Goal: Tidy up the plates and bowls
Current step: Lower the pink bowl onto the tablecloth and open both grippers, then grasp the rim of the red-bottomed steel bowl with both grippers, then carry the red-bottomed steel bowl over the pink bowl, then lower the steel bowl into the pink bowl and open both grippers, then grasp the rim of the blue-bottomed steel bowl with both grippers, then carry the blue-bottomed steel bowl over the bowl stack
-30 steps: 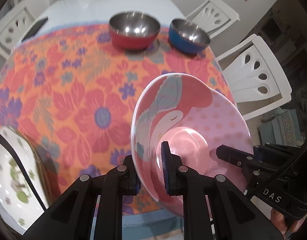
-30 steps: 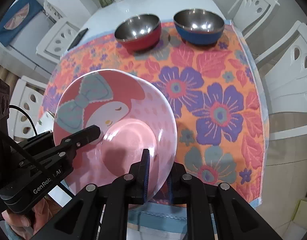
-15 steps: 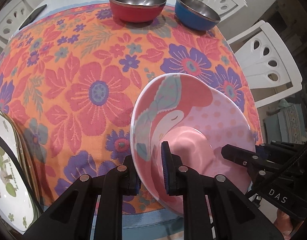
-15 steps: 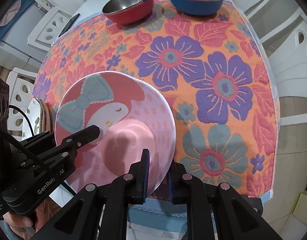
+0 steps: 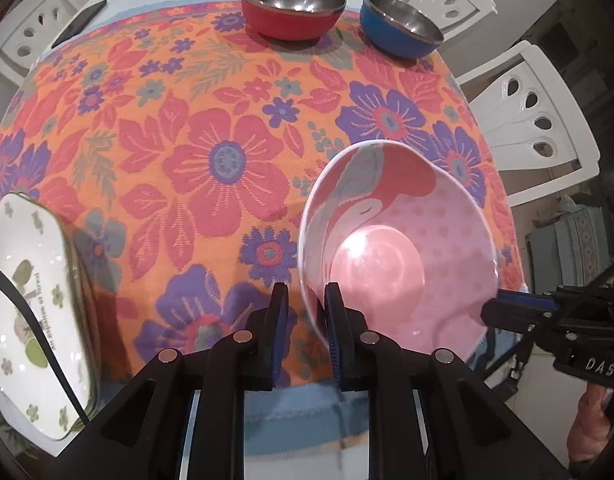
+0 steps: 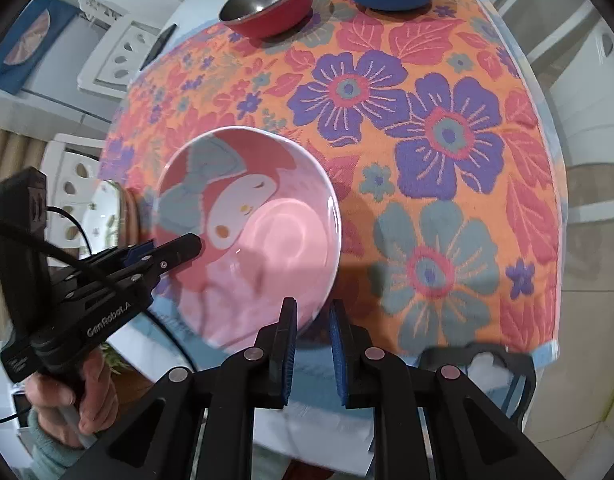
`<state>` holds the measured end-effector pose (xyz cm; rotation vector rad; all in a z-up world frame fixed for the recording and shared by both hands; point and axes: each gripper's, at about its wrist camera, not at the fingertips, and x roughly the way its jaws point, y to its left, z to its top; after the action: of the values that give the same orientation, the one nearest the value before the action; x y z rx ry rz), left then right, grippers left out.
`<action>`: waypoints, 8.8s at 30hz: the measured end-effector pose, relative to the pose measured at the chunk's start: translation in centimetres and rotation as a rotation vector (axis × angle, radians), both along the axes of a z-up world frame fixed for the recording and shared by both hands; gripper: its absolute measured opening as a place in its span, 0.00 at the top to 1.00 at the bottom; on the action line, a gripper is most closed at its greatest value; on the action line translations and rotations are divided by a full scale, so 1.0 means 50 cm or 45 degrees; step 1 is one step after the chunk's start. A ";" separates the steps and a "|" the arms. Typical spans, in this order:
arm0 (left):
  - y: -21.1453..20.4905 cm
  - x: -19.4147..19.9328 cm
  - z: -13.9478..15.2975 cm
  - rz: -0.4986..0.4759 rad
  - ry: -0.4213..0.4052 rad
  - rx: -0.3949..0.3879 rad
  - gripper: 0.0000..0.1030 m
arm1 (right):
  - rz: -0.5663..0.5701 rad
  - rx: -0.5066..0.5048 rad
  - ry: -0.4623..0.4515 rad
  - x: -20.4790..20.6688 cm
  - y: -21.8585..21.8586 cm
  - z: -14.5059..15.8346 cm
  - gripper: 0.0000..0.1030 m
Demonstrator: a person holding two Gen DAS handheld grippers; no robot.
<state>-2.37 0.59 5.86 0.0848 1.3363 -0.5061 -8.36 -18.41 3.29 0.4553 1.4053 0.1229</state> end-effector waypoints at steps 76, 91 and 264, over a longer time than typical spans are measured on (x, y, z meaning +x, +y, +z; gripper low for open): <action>-0.124 0.587 0.013 -0.040 -0.077 -0.195 0.82 | -0.316 -0.191 -0.099 0.596 -0.048 -0.029 0.80; -0.022 0.472 0.125 0.012 -0.157 -0.208 0.82 | -0.319 -0.133 -0.111 0.474 0.024 0.078 0.80; -0.363 0.553 0.015 -0.323 -0.034 -0.293 0.85 | -0.575 -0.165 -0.150 0.488 -0.318 -0.027 0.78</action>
<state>25.30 -17.55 6.63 0.0712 1.2390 -0.8678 16.05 -34.31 1.95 0.6348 1.1580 -0.3017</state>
